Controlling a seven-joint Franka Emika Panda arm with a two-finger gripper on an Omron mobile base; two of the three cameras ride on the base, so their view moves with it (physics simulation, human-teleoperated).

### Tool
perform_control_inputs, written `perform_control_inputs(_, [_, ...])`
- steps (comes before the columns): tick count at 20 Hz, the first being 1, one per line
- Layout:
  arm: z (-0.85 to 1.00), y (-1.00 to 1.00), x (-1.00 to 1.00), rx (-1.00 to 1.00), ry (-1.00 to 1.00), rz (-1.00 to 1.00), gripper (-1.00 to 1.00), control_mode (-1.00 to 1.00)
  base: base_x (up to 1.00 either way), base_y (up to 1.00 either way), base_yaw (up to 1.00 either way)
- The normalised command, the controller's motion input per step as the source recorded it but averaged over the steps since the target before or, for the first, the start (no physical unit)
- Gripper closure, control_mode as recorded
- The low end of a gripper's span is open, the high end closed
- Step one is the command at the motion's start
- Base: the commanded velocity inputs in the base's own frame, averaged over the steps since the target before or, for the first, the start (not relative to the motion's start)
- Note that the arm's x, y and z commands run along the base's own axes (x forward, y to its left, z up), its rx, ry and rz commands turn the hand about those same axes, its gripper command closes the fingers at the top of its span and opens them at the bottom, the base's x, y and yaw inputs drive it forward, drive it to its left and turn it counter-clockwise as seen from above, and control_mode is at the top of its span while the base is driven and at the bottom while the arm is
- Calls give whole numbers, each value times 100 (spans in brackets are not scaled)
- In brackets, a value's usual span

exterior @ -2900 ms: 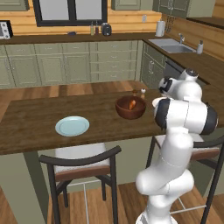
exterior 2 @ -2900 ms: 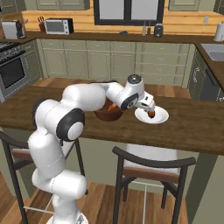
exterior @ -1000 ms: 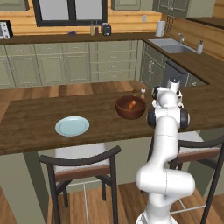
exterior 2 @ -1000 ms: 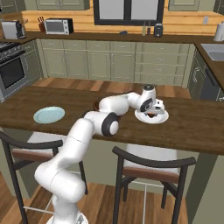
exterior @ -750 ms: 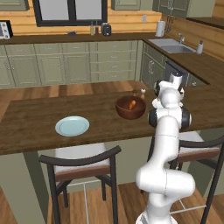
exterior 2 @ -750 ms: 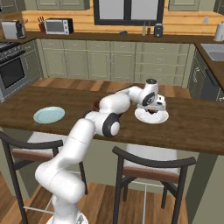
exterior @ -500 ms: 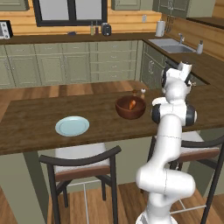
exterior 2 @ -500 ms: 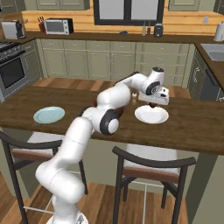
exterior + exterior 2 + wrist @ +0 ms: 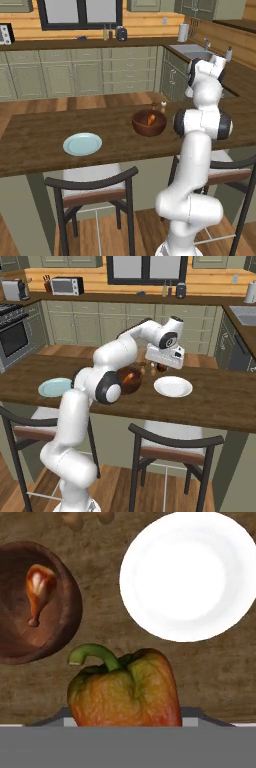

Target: Pick the chicken drumstick and bell pepper from their plates and place them in the bowl. Then put the bowl in the fridge.

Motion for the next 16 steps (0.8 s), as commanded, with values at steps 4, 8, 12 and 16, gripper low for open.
perform_control_inputs(4, [-5, 100, -66, 0, -14, 0, 100, -100, 0, 0, 0])
perform_control_inputs(8, [0, 100, 2, 0, -10, -9, 100, -100, 0, 0, 0])
perform_control_inputs(12, [0, 100, 35, -1, -3, -16, 100, -100, 0, 0, 0])
perform_control_inputs(16, [0, 97, 72, -14, -1, -16, 100, -100, 0, 0, 0])
